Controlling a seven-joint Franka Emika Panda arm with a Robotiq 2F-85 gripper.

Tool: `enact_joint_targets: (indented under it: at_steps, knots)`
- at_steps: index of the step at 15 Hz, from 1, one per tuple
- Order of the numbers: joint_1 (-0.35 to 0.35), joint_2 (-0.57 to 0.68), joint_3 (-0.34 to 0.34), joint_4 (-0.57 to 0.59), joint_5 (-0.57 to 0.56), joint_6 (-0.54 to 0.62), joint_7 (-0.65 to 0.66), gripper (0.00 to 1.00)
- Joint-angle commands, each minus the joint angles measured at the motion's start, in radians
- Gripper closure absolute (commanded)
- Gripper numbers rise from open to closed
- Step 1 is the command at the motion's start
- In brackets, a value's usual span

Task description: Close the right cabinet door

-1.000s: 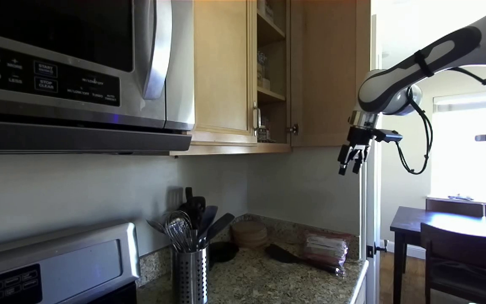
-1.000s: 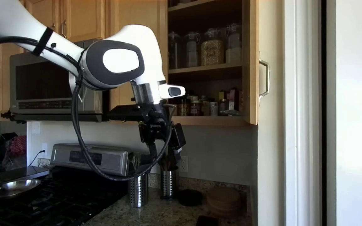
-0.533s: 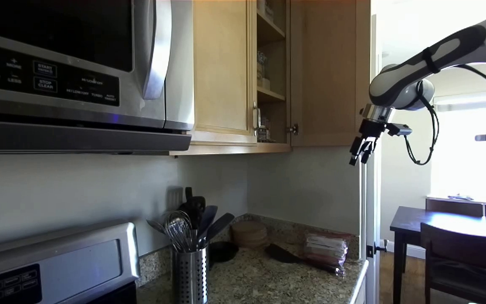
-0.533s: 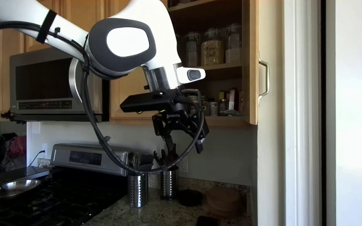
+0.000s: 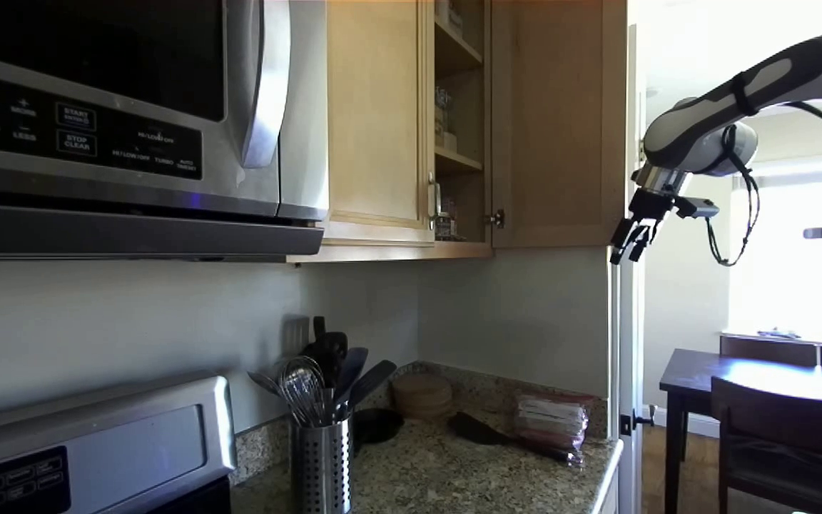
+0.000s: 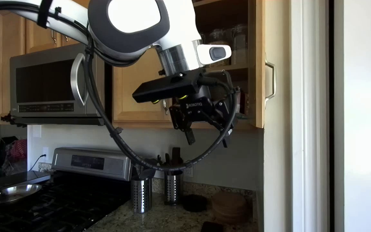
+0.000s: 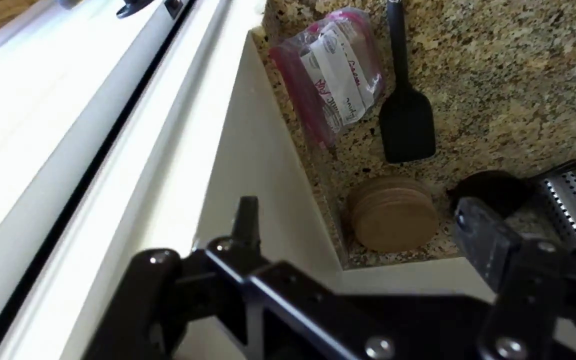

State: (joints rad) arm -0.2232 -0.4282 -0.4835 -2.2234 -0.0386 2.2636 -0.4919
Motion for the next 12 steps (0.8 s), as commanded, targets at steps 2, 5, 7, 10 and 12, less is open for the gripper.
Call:
enact_joint_targets:
  at_steps: [2, 5, 7, 10, 12]
  knots:
    - [-0.042, -0.039, -0.013, 0.036, 0.009, 0.024, -0.003, 0.00]
    - [-0.040, -0.046, -0.032, 0.056, 0.032, 0.051, -0.012, 0.00]
    - [-0.015, -0.051, -0.056, 0.051, 0.082, 0.115, -0.041, 0.00]
    - [0.009, -0.028, -0.073, 0.052, 0.122, 0.204, -0.075, 0.00]
    - [0.023, -0.024, -0.082, 0.052, 0.130, 0.252, -0.101, 0.00]
